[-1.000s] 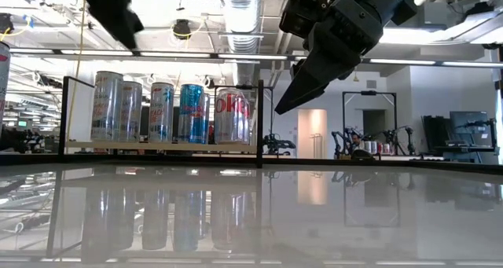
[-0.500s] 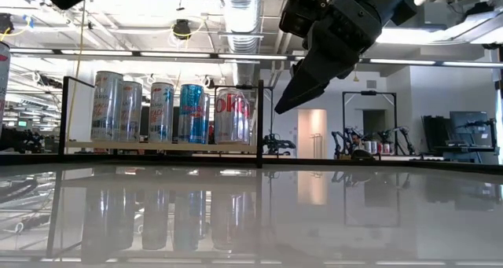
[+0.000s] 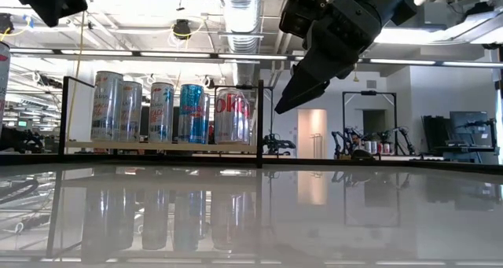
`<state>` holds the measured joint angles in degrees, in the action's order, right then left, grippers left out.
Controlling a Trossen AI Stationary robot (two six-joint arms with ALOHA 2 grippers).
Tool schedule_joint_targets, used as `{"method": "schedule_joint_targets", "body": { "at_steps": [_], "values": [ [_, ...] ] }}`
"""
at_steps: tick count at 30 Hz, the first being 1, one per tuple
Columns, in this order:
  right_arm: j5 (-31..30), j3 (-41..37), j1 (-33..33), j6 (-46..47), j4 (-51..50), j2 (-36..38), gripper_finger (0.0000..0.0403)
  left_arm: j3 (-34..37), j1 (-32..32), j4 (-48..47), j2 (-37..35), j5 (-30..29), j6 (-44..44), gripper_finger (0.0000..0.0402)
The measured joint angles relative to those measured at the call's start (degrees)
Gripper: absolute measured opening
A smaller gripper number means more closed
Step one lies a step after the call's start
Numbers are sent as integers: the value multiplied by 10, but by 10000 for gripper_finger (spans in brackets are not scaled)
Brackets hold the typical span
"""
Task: Place canned beverage on shelf
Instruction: Put the white-pink soda can on the shelf aligned with the other white-pink soda can
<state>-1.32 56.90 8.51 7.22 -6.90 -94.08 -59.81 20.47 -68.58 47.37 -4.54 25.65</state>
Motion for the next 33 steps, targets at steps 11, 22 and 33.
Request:
{"method": "schedule_joint_targets", "body": {
  "at_steps": [11, 22, 33],
  "values": [
    [0, 0, 5, -4, -2, 0, 379, 0, 0, 1, 76, 17, 4, 321],
    [0, 0, 8, 3, 25, 0, 379, 0, 0, -114, 119, -15, 119, 327],
    [0, 0, 42, -1, 24, 0, 379, 0, 17, -131, 116, 32, 190, 327]
  ]
}}
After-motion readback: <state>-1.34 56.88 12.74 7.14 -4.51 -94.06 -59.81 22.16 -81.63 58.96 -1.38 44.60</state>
